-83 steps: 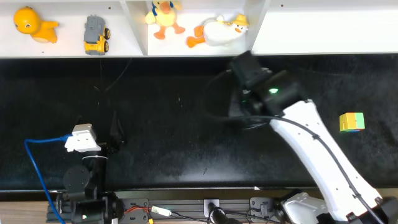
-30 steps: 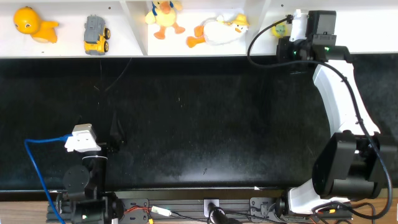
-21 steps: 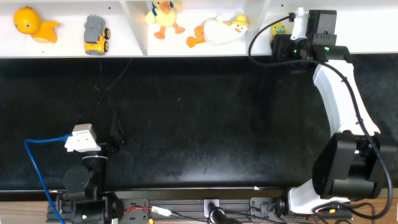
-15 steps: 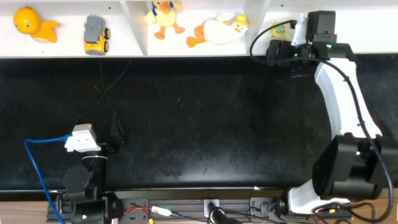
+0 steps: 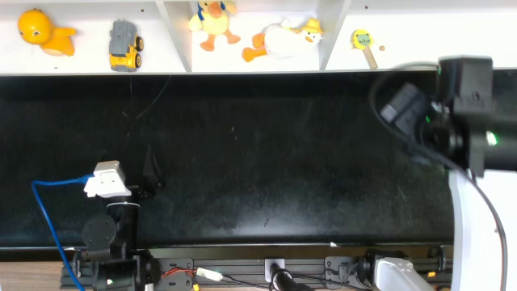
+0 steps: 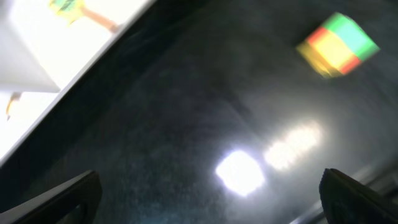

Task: Store Toys

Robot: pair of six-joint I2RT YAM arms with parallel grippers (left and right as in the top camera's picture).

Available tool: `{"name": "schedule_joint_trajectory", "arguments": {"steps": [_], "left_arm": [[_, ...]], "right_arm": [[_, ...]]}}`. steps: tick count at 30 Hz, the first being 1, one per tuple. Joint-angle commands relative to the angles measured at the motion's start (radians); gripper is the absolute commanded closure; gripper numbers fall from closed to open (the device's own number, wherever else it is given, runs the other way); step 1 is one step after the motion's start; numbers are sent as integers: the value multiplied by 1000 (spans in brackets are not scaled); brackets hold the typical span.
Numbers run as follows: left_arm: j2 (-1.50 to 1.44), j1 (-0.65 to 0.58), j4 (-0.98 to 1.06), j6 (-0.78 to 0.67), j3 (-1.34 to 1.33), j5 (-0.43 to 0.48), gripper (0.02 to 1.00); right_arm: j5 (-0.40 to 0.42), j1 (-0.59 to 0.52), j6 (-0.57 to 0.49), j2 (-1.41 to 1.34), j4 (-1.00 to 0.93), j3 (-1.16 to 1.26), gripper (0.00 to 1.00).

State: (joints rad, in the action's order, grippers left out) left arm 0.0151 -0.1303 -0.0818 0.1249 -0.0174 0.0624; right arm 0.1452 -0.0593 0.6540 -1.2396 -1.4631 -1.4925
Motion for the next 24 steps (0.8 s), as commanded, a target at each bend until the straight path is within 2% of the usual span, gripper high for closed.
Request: {"name": "schedule_joint_trajectory", "arguments": {"steps": [1,7,15,19,24], "left_arm": [[-12,6,3,11,10,-13,20],[-12,6,3,11,10,-13,20],[-12,6,3,11,10,-13,20],[-12,6,3,11,10,-13,20],[-12,6,3,10,10,-13,20]], "right_arm": [[170,-48,243,79,-30,-5,1],[152,-281,222,99,35,99,3],[-52,-607,75,45,259,283,3],[-53,-694,56,-31,332,345,5],[-86,-714,37,-144,451,365,5]]}}
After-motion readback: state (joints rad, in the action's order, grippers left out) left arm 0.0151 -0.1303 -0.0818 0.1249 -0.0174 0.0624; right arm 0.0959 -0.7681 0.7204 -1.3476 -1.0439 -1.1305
